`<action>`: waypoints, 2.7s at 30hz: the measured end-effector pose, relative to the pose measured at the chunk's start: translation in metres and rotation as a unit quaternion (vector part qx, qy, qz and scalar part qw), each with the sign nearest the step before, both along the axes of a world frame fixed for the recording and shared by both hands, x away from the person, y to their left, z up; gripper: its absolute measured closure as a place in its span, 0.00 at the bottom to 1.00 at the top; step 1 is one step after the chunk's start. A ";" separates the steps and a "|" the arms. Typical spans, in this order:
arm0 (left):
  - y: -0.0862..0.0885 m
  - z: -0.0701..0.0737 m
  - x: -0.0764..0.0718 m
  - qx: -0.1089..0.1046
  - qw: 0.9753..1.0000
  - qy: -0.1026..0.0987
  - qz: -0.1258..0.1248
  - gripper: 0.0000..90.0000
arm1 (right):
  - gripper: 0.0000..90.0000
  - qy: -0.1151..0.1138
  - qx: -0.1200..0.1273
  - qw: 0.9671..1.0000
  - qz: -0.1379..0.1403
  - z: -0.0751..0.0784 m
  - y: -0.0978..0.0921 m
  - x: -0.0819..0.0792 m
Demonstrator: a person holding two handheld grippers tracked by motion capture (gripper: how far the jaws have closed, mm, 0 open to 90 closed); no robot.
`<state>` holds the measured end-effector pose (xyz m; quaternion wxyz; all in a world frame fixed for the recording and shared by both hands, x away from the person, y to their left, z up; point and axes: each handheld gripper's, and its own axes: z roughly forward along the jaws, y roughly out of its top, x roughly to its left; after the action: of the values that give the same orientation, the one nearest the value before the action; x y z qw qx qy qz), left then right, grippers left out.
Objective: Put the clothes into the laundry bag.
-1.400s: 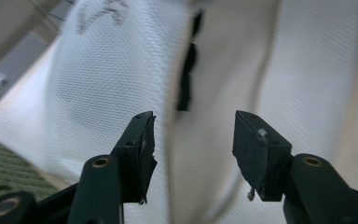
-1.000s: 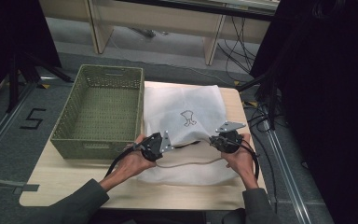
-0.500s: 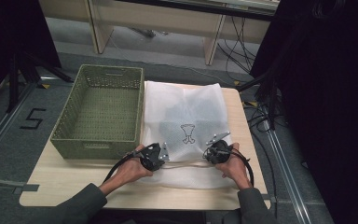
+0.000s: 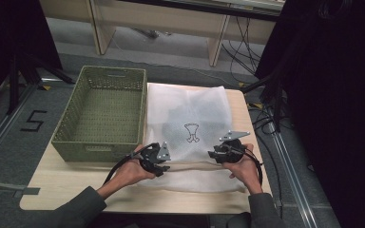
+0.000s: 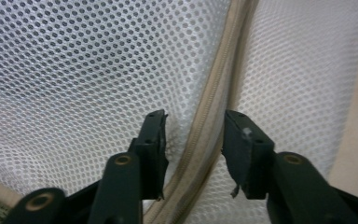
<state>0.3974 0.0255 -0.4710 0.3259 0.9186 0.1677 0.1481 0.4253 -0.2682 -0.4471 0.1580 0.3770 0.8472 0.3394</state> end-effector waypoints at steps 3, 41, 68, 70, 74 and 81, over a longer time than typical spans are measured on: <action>0.004 0.007 -0.005 -0.025 1.000 -0.002 0.011 0.53 | 0.67 0.004 0.009 1.000 -0.006 0.004 -0.003 0.000; 0.077 0.032 -0.045 -0.111 0.991 0.008 0.072 0.34 | 0.51 -0.039 0.073 0.996 0.013 0.014 0.023 -0.017; 0.099 0.023 -0.064 -0.102 0.992 0.020 0.077 0.31 | 0.46 -0.029 0.066 0.996 0.051 0.003 0.035 -0.036; 0.101 0.023 -0.064 -0.095 0.992 0.017 0.078 0.31 | 0.46 -0.031 0.065 0.996 0.056 0.003 0.034 -0.036; 0.104 0.022 -0.066 -0.096 0.992 0.019 0.079 0.30 | 0.46 -0.030 0.064 0.996 0.059 0.002 0.034 -0.039; 0.113 0.021 -0.071 -0.102 0.990 0.023 0.091 0.30 | 0.44 -0.019 0.066 0.996 0.056 -0.001 0.035 -0.049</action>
<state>0.3266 0.1381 -0.4496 0.3986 0.8647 0.2725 0.1384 0.3760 -0.2327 -0.4483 0.1291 0.3319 0.8398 0.4099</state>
